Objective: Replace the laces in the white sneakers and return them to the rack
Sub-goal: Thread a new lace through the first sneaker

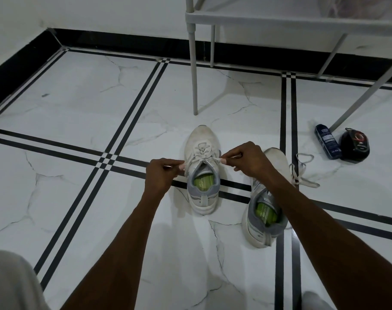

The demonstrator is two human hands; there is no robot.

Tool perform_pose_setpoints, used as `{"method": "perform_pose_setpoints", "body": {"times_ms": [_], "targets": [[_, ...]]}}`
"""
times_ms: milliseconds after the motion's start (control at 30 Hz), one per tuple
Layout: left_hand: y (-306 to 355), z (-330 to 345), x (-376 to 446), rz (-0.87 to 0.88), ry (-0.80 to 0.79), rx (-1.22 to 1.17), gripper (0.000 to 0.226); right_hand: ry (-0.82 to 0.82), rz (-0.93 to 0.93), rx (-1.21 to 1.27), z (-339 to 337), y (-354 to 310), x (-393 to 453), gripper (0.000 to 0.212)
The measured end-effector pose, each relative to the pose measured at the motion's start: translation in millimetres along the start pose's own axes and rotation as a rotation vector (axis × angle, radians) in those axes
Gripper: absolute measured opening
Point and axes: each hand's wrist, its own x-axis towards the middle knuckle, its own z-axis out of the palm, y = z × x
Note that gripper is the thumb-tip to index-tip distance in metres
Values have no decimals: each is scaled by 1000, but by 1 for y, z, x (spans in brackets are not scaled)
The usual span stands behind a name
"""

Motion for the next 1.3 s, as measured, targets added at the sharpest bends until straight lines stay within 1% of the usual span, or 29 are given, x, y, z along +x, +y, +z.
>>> {"method": "perform_pose_setpoints", "body": {"times_ms": [67, 167, 267, 367, 400, 467, 500, 533, 567, 633, 700, 767, 833, 933, 1000, 1033, 1067, 1167, 1300], "targets": [[-4, -1, 2, 106, 38, 178, 9, 41, -70, -103, 2, -2, -2, 18], [-2, -1, 4, 159, 120, 251, 5, 81, -103, -160, 4, 5, -3, 14], [-3, 1, 3, 147, 165, 292, 5, 113, -78, -179, 9, 11, -2, 11], [-4, 3, 4, 77, 120, 272, 7, 87, -80, -190, 9, 9, -1, 12], [-5, 2, 6, 67, 92, 251, 10, 72, -88, -196, 7, 9, 0, 20], [-2, 1, 8, 90, 52, 186, 25, 48, -159, -232, 1, 8, 2, 50], [-1, 1, 9, 112, 40, 143, 32, 34, -212, -233, 0, 7, 3, 62], [3, 3, 10, 151, 23, 111, 38, 16, -260, -212, 1, 3, 5, 66], [7, 6, 11, 200, -7, 102, 40, -9, -290, -184, 4, -1, 5, 65], [12, 15, 10, 273, -100, 138, 40, -57, -322, -127, 13, -10, 6, 56], [14, 22, 11, 273, -147, 214, 31, -56, -336, -153, 20, -16, 4, 41], [9, 25, 11, 251, -95, 276, 19, -39, -331, -189, 24, -14, 1, 27], [9, 24, 9, 234, -50, 342, 18, -13, -320, -187, 27, -11, -2, 18], [8, 26, 7, 214, 1, 461, 16, 23, -332, -210, 30, -6, -2, 15], [6, 32, 4, 240, 32, 572, 14, 13, -309, -201, 30, -3, -2, 14], [4, 34, 3, 257, 37, 589, 13, 12, -295, -199, 31, -2, -2, 14], [3, 36, 2, 257, 42, 565, 11, 14, -290, -205, 32, -1, -2, 14], [5, 39, 1, 185, 81, 463, 9, 38, -267, -216, 36, 2, -4, 16], [5, 43, 2, 117, 61, 318, 8, 67, -158, -106, 40, 1, -8, 14]]}}
